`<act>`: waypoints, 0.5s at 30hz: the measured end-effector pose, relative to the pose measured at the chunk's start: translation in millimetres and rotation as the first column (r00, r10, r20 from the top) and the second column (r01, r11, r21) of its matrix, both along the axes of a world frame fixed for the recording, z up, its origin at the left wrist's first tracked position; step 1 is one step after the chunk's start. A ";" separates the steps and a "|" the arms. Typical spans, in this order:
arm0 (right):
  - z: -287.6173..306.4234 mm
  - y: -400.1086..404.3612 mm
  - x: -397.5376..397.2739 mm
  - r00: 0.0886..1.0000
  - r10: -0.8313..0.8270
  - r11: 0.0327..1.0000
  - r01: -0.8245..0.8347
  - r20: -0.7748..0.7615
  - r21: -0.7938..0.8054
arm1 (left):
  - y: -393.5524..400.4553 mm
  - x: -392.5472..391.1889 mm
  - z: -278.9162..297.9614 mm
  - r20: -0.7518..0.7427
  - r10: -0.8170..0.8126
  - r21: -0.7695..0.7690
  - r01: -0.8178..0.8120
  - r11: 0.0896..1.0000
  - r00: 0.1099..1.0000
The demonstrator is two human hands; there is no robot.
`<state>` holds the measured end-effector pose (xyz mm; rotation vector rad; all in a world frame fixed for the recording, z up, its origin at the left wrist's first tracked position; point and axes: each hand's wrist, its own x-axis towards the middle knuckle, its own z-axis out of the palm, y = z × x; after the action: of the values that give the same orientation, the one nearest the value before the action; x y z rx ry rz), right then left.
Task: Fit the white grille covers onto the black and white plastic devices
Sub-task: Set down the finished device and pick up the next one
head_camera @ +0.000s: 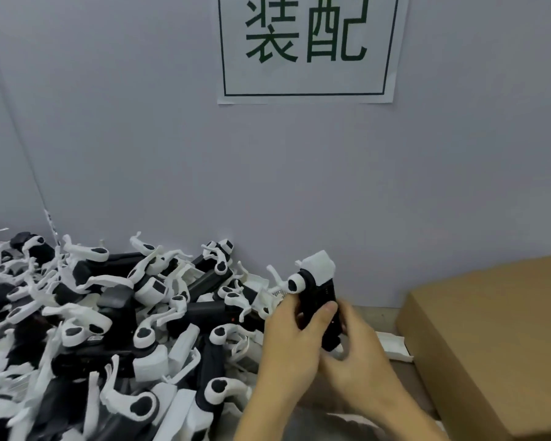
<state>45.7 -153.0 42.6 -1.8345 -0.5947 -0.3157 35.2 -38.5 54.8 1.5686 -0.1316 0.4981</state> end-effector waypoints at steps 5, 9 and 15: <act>17.3 -24.8 3.5 0.993 0.091 0.990 -0.082 -0.080 0.113 | -5.2 -2.8 -4.4 0.052 -0.016 0.318 -0.001 0.948 0.999; 21.7 -24.3 7.1 0.986 -0.116 0.947 0.146 -0.118 0.285 | -32.8 -4.8 -9.9 0.136 0.024 0.477 -0.086 0.874 0.990; 24.0 -31.8 7.8 0.990 -0.049 0.878 0.107 -0.134 0.466 | -47.3 -2.5 -13.2 0.219 0.125 0.475 -0.217 0.853 0.968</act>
<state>53.5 -184.8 66.6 -1.3920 -0.3226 -0.3674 32.7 -85.8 41.6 2.0508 -0.2773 0.7952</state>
